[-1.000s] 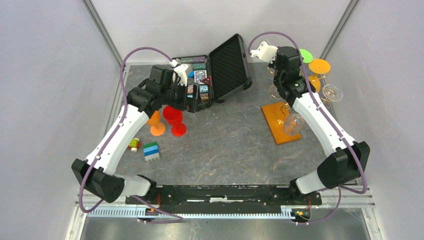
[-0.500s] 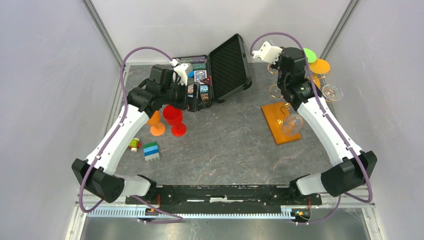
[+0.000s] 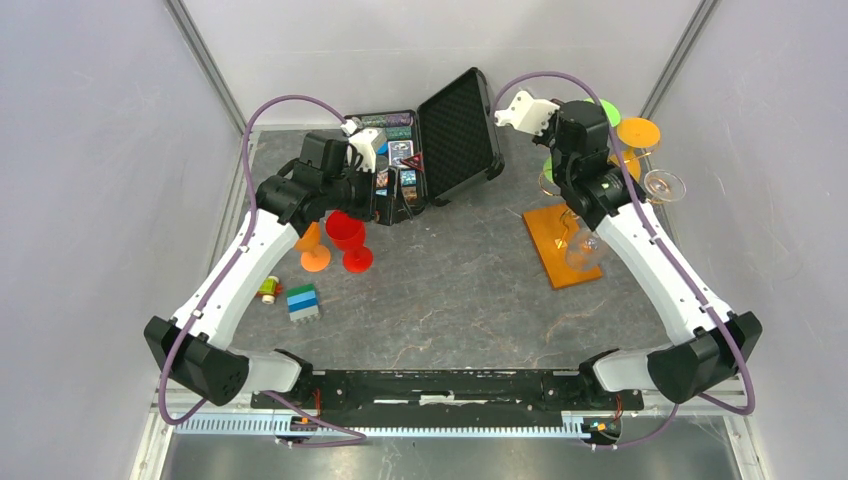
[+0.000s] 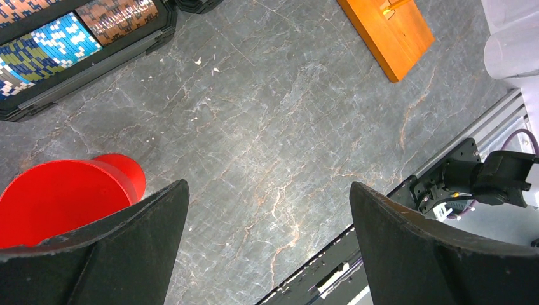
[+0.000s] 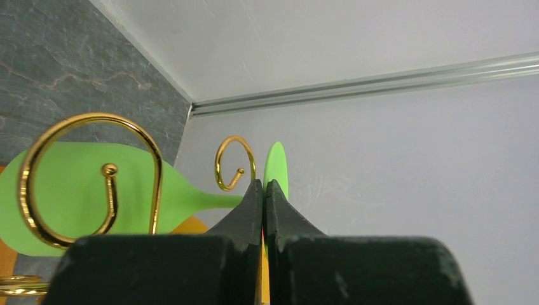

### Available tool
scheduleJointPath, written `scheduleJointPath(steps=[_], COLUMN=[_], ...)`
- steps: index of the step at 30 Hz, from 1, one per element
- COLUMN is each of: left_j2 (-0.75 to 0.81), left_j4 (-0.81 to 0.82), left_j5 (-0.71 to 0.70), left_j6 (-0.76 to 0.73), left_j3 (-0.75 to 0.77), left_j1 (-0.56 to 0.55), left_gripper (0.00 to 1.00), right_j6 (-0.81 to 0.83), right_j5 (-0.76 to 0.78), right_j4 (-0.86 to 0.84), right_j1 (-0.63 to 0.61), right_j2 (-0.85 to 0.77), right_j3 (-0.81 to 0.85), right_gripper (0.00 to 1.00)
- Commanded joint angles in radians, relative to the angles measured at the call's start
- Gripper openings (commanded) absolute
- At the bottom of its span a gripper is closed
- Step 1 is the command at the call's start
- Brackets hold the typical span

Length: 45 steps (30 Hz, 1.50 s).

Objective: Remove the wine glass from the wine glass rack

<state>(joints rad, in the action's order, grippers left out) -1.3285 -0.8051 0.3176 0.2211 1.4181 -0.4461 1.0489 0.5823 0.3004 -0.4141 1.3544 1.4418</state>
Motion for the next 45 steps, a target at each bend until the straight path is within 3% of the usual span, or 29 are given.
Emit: scheduleJointPath(steps=[1,15,24,38,45], left_j2=[0.024,0.054,0.114,0.168,0.226], left_j4=[0.041,0.086,0.241,0.747,0.957], left_j5=[0.024,0.011,0.002,0.208,0.182], left_j6=[0.033,0.077,0.205,0.548,0.688], left_j3=[0.001,-0.008,-0.071,-0.25,-0.338], left_j1=[0.004,0.004,0.003,0.001,0.0], left_gripper=[1.0,1.0,1.0,1.0,1.0], right_j6=[-0.017,-0.042,-0.188,-0.669,-0.9], right_j5=[-0.011,0.033,-0.063,-0.401,-0.51], right_j4=[-0.067,-0.37,-0.376,-0.324,-0.328], right_j1=[-0.029,-0.085,-0.101,-0.105,-0.105], right_j2=[-0.027,0.028,0.03,-0.124,-0.166], right_j3=[-0.012,-0.094,-0.013,-0.014,-0.048], right_gripper=[0.0,0.0,0.0,0.0,0.0])
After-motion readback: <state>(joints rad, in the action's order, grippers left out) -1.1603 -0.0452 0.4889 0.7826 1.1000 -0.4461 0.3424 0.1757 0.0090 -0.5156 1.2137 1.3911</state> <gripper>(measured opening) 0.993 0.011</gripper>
